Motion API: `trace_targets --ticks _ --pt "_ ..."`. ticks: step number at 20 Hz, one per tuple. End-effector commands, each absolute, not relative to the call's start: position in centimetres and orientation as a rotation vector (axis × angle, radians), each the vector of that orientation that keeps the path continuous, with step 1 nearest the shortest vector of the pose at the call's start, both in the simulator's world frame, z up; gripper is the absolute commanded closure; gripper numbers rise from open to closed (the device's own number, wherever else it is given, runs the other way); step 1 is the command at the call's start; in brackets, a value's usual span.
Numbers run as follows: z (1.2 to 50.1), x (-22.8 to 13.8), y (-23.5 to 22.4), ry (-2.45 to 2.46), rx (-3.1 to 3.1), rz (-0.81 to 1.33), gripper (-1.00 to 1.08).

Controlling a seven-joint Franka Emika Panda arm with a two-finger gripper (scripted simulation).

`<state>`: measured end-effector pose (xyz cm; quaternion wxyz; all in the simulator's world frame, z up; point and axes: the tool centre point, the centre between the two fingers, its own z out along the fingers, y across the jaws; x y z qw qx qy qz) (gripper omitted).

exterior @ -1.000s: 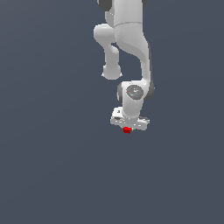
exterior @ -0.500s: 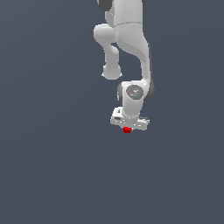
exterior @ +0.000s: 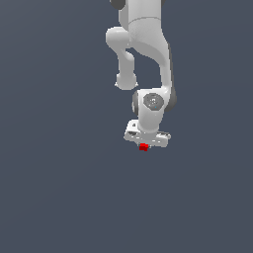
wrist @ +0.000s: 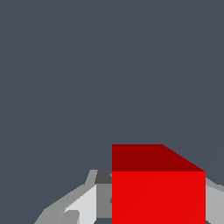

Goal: Pick up the red cube and move it to a goal position.

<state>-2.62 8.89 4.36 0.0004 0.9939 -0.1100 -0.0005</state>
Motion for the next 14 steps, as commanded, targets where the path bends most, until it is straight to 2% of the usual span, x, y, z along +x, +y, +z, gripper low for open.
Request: trace_targets --ticks 1,7,14 --pt "5.7 -1.8 8.7 -0.347 3.122 0.0 1.08" --pt "8.6 0.1 8.5 -0.347 3.122 0.0 1.08" --pt "9.7 0.9 8.5 -0.347 3.122 0.0 1.08"
